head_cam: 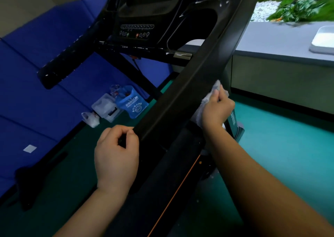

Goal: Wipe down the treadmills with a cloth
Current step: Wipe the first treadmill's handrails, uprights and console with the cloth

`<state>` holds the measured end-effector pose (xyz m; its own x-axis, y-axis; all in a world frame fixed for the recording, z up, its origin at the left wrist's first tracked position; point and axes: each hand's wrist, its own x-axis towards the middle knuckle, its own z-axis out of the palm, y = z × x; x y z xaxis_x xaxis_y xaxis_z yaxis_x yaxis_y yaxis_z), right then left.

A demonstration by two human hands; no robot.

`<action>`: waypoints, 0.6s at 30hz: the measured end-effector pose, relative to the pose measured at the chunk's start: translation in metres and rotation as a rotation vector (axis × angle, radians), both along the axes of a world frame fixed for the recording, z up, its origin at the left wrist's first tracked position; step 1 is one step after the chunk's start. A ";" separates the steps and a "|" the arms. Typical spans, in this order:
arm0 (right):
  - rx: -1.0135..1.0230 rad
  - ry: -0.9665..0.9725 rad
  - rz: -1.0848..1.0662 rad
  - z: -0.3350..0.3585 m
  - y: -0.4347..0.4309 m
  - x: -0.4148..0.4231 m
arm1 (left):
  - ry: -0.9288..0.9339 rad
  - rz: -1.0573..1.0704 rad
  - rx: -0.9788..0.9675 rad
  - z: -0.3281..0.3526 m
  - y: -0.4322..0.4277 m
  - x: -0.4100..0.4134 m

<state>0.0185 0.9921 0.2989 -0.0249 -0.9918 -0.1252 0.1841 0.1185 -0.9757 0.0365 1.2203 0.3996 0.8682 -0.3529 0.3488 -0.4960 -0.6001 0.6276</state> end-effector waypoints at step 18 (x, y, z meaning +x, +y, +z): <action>0.023 0.125 0.287 -0.015 0.041 -0.011 | -0.005 0.035 -0.005 -0.002 0.000 0.003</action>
<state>0.0077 1.0334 0.2841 0.2392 -0.9574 -0.1616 0.0182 0.1708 -0.9851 0.0392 1.2201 0.3976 0.8785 -0.3202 0.3545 -0.4774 -0.6144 0.6282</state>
